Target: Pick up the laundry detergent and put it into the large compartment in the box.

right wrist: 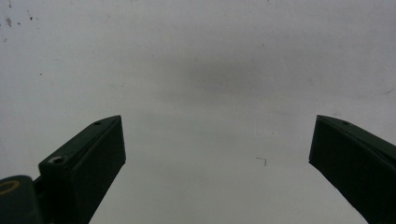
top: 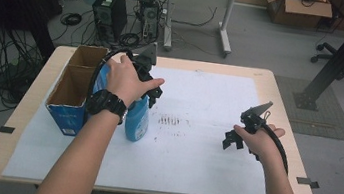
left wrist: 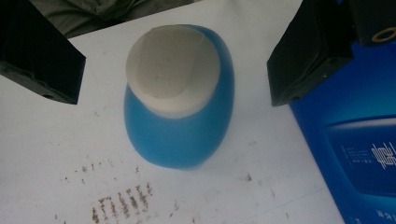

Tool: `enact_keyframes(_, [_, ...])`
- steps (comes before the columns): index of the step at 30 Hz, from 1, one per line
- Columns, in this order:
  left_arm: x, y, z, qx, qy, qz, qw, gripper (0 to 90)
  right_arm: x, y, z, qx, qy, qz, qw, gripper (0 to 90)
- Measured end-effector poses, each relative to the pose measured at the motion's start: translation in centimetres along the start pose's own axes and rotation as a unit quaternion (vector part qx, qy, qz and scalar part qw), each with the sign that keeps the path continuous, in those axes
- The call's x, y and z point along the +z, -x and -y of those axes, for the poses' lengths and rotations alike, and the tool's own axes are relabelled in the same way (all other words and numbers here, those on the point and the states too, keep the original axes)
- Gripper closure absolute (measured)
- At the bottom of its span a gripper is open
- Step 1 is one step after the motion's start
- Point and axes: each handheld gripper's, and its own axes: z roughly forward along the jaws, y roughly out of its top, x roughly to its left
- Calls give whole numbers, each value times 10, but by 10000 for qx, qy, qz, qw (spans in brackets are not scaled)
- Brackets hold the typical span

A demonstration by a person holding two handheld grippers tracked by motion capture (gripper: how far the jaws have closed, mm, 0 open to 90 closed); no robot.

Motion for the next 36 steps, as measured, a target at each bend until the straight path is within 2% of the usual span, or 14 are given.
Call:
enact_keyframes(14, [23, 1, 1, 4, -148, 23, 9999, 46, 3, 1, 1, 7, -22, -22, 10000, 39])
enact_keyframes(18, [27, 2, 1, -36, -134, -35, 9999, 46, 4, 2, 1, 8, -25, -23, 10000, 39])
enact_keyframes(23, [31, 3, 1, 37, -179, -47, 9998, 59, 5, 3, 1, 11, -22, -25, 10000, 39])
enact_keyframes(25, [32, 4, 1, 50, -128, -18, 9999, 86, 5, 4, 2, 10, -10, -28, 10000, 38])
enact_keyframes(36, [31, 3, 1, 39, -154, -65, 9999, 160, 6, 4, 2, 13, -37, -44, 10000, 39])
